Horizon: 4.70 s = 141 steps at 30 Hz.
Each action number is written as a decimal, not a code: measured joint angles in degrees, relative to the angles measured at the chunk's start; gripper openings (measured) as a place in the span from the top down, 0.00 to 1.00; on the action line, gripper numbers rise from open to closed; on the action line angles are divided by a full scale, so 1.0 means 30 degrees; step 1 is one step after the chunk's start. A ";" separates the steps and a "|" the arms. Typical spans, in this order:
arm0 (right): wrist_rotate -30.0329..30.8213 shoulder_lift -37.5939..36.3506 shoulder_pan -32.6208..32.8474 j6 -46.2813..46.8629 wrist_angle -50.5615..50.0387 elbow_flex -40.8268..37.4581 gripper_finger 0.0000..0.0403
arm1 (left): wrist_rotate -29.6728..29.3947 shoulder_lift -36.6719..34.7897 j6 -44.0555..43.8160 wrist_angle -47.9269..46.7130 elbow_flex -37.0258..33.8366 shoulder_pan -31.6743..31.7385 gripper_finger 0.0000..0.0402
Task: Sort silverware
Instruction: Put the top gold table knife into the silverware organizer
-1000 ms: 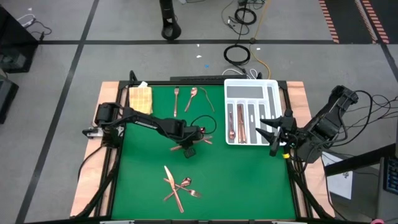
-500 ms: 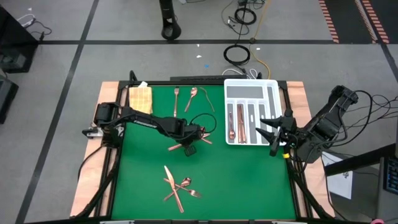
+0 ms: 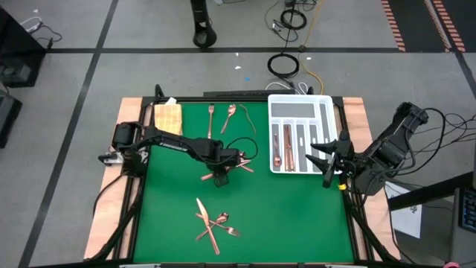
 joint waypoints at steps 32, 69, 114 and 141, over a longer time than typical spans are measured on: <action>-0.0403 0.0047 0.0000 0.0431 -0.0125 0.0000 0.54 | 0.1182 0.2517 0.1151 0.1846 0.0094 0.0029 0.63; -0.0423 0.0054 0.0000 0.0366 -0.0548 0.0000 0.54 | -0.0412 0.0940 -0.1054 0.0994 0.0628 0.0689 0.99; -0.0488 0.0054 0.0000 0.0807 -0.1318 0.0000 0.54 | 0.0898 0.0809 0.2749 0.4524 0.0699 0.2109 0.62; -0.0487 0.0047 0.0000 0.0847 -0.2202 0.0000 0.54 | 0.1462 0.0801 0.0317 0.5725 0.0895 0.2363 0.62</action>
